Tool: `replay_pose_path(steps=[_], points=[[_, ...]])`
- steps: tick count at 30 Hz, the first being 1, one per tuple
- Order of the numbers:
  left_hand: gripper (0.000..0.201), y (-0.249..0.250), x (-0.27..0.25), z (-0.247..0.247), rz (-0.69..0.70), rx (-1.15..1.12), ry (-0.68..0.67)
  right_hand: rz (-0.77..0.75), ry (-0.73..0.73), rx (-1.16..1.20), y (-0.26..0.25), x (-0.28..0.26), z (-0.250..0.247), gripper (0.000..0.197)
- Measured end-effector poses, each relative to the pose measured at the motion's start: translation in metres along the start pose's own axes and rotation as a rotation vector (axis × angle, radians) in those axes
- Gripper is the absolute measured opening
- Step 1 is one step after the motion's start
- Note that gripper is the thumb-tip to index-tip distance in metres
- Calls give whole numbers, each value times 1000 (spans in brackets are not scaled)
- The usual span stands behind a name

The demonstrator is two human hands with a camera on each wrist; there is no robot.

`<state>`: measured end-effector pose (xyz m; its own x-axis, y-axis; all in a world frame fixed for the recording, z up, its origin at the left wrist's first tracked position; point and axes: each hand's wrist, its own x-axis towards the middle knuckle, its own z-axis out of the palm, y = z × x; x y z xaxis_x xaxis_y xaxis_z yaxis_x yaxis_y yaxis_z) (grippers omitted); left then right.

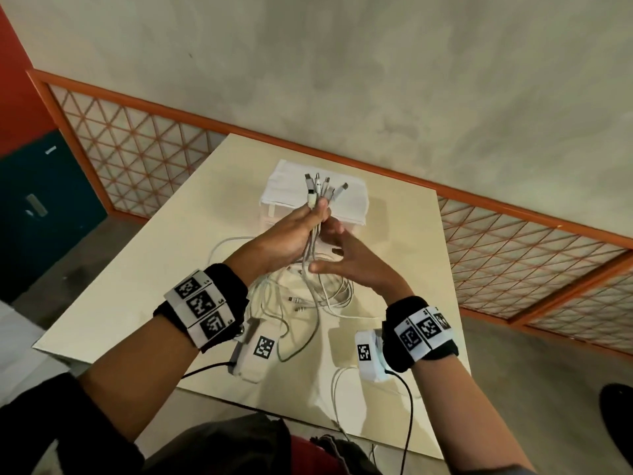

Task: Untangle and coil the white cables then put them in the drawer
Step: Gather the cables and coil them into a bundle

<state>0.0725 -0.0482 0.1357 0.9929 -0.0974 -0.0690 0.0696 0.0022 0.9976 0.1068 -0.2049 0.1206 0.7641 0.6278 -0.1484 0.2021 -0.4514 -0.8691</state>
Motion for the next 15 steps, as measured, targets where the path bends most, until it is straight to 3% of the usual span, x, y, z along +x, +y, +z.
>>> replay_pose_path(steps=[2,5,10,12,15], points=[[47,8,-3,4,19,-136,-72,5,-84,14,-5,1,9,91],[37,18,-7,13,36,-374,-164,-18,-70,112,-15,3,18,50],[36,31,-9,12,127,-440,-85,-49,-94,93,-19,7,20,10],[38,36,-9,5,159,-469,-47,-61,-124,76,-14,10,19,9],[38,36,-6,-4,190,-507,26,-130,-1,-19,-5,17,19,13]])
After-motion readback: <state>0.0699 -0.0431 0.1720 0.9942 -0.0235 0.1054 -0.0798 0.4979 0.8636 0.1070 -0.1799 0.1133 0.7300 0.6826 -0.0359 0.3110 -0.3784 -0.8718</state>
